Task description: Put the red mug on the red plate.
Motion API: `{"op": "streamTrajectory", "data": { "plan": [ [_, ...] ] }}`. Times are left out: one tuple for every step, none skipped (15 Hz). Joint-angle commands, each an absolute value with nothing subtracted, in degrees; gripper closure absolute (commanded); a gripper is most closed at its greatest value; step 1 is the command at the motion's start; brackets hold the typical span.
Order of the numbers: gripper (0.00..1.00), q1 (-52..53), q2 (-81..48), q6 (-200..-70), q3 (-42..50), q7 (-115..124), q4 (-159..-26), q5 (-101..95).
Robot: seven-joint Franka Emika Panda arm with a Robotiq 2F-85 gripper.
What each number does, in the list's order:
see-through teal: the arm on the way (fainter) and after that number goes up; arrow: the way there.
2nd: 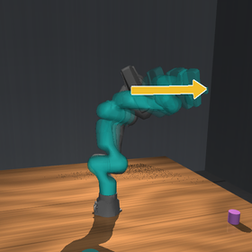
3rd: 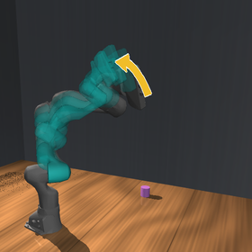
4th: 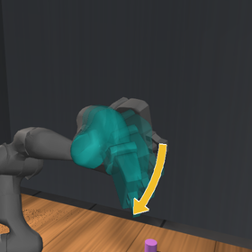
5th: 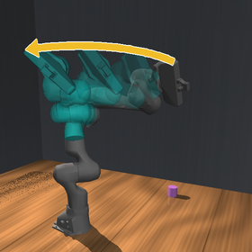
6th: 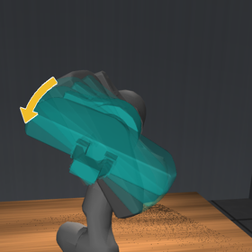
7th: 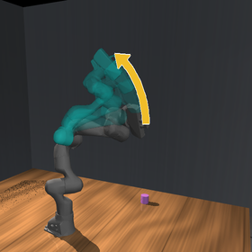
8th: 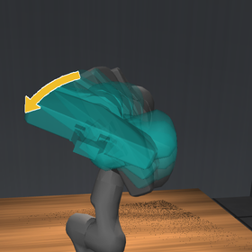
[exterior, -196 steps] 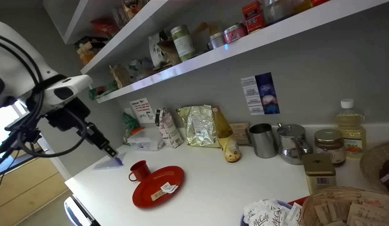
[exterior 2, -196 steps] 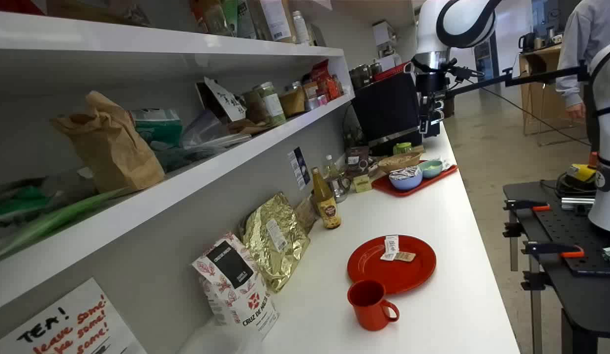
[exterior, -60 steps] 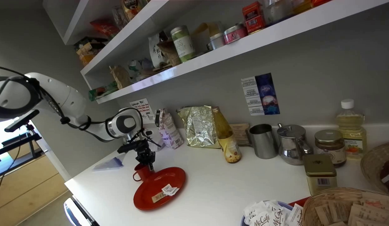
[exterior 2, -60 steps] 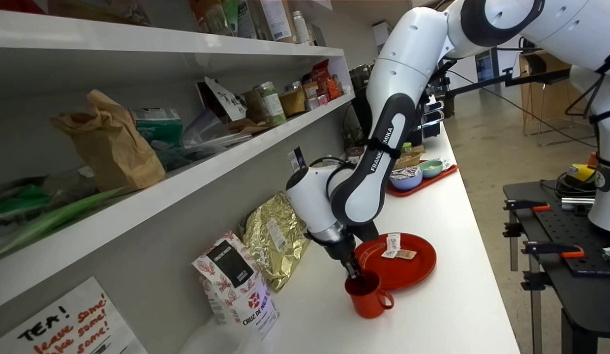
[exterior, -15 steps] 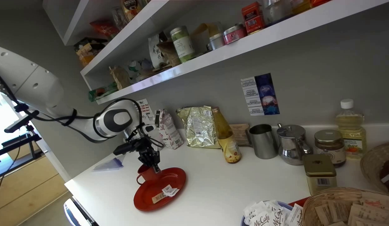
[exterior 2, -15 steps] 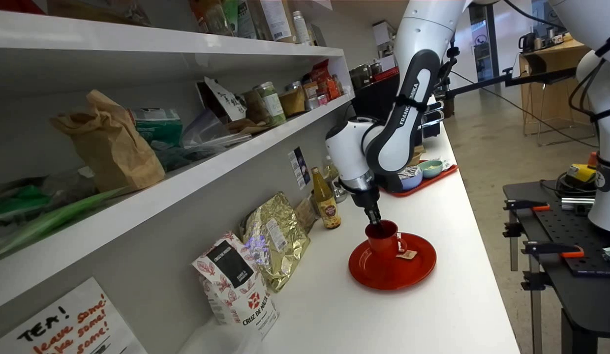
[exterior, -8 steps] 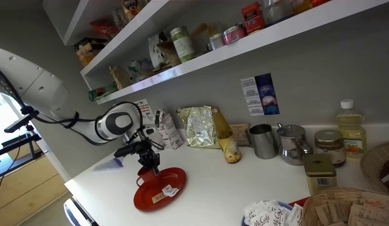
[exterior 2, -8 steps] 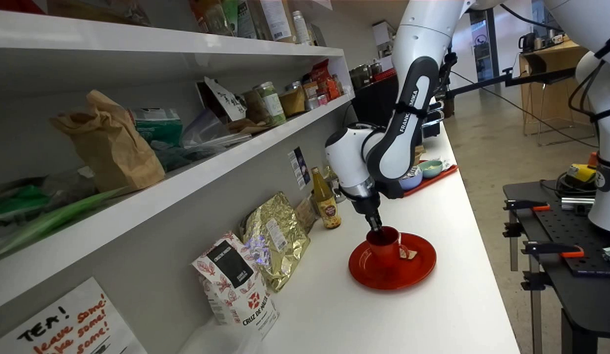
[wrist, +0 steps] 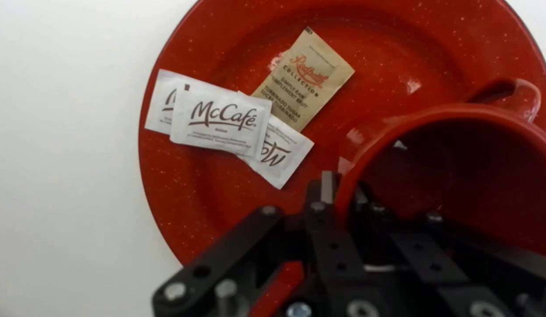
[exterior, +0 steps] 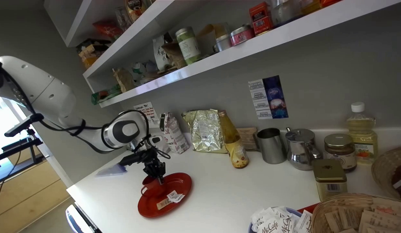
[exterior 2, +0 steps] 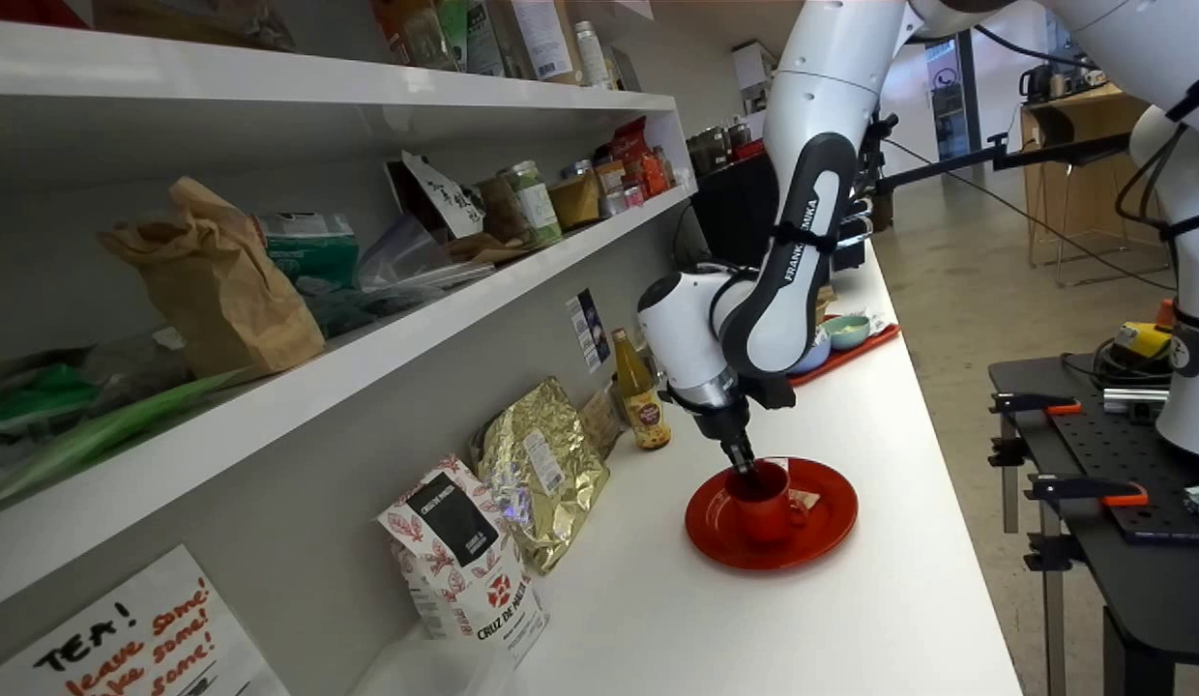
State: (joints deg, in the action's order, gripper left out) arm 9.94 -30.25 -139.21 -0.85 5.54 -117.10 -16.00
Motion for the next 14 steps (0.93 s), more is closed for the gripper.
{"op": "streamTrajectory", "data": {
  "plan": [
    [0.99,10.2,-32.0,-139.1,-1.2,5.0,-115.1,-15.3],
    [0.99,10.2,-32.2,-139.1,-1.3,5.0,-114.9,-15.2],
    [0.99,10.1,-32.5,-139.1,-1.4,4.9,-114.8,-15.1],
    [0.99,10.1,-32.7,-139.1,-1.5,4.9,-114.6,-15.0],
    [0.99,10.0,-32.9,-139.2,-1.6,4.7,-114.6,-14.8],
    [0.99,10.0,-33.0,-139.2,-1.7,4.7,-114.5,-14.7],
    [0.99,9.9,-33.1,-139.2,-1.8,4.5,-114.5,-14.5],
    [0.99,9.8,-33.3,-139.2,-1.9,4.4,-114.4,-14.3],
    [0.99,9.7,-33.4,-139.1,-1.9,4.3,-114.3,-14.1],
    [0.99,9.6,-33.6,-139.1,-2.0,4.2,-114.2,-13.9],
    [0.99,9.5,-33.6,-139.1,-2.1,4.0,-114.1,-13.7],
    [0.99,9.4,-33.6,-139.1,-2.2,3.9,-114.1,-13.5],
    [0.89,9.3,-33.6,-139.0,-2.3,3.6,-114.0,-13.4],
    [0.68,9.3,-33.6,-139.0,-2.3,3.5,-114.0,-13.3]
  ]
}}
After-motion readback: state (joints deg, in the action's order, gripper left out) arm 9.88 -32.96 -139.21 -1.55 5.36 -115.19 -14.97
